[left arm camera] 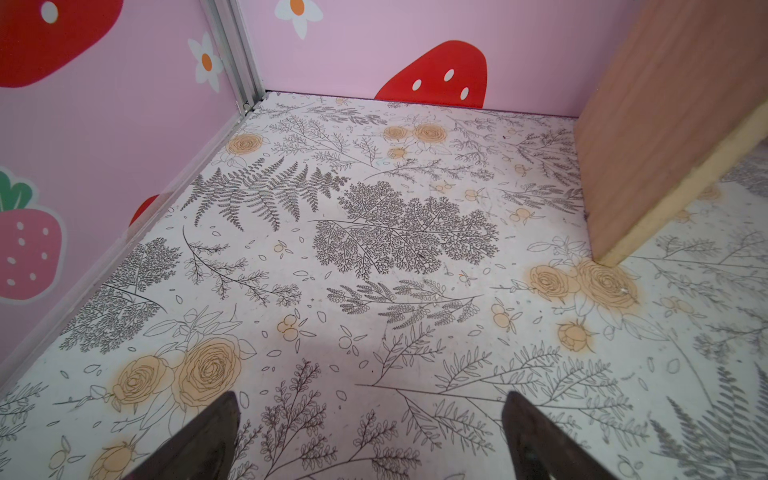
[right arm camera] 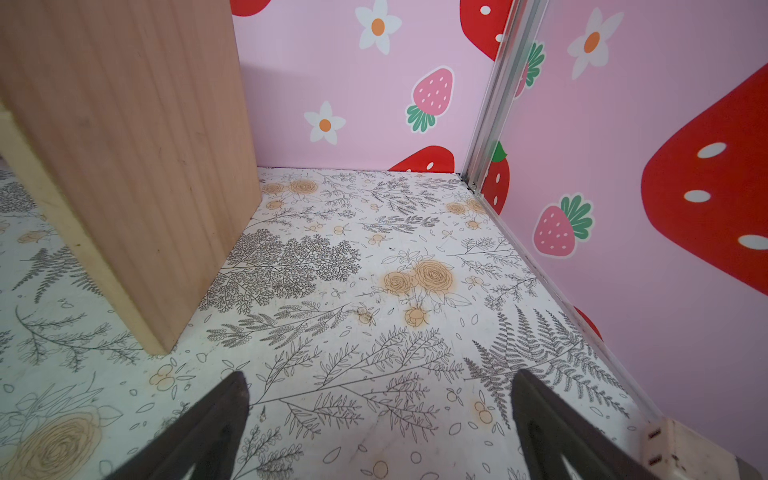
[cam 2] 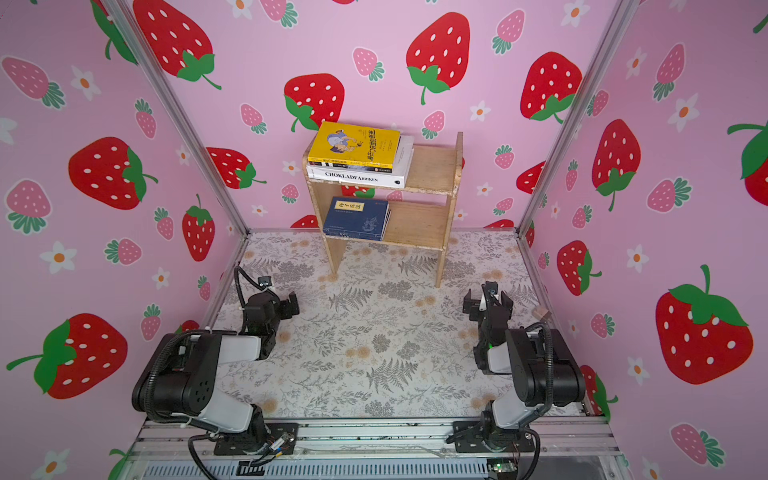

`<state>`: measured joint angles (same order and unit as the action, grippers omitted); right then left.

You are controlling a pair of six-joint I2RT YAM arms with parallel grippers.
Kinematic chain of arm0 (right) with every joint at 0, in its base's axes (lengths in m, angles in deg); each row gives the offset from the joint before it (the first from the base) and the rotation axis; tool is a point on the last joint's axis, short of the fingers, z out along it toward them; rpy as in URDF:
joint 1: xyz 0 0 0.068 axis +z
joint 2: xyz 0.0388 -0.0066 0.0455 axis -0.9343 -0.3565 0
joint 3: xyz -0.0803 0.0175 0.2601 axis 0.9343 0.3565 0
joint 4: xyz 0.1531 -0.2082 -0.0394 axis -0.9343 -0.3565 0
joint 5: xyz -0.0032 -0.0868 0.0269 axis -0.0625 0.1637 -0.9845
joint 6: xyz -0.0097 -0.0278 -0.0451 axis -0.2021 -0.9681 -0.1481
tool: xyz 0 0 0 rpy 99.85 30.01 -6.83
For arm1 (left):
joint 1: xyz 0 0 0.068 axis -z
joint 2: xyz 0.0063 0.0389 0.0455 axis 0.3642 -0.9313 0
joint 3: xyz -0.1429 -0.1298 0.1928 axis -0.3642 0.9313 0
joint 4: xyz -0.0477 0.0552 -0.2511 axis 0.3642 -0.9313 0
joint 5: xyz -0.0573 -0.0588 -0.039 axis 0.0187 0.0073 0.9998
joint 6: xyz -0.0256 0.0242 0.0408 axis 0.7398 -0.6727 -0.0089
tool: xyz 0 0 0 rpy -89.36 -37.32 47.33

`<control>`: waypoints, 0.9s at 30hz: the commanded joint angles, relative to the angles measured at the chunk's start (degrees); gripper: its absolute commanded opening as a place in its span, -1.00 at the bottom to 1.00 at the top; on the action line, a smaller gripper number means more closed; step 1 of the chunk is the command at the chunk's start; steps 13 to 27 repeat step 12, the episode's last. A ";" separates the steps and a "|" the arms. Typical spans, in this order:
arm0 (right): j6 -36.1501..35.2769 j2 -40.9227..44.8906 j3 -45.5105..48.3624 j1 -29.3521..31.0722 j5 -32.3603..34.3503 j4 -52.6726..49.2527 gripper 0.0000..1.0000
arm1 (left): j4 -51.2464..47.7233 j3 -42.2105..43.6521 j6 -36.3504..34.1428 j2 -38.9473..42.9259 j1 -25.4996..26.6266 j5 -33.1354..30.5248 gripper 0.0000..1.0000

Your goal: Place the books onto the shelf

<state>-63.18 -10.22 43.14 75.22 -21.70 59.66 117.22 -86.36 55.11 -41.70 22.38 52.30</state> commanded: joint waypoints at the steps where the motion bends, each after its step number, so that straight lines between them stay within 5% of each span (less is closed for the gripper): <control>1: 0.27 0.45 -0.11 -0.05 -0.46 0.81 0.99 | 0.01 -1.24 -0.04 -0.07 0.09 0.35 0.99; 27: 0.31 0.41 -0.20 -0.05 -0.38 0.72 0.99 | 0.07 -1.16 0.06 -0.01 0.02 0.44 0.99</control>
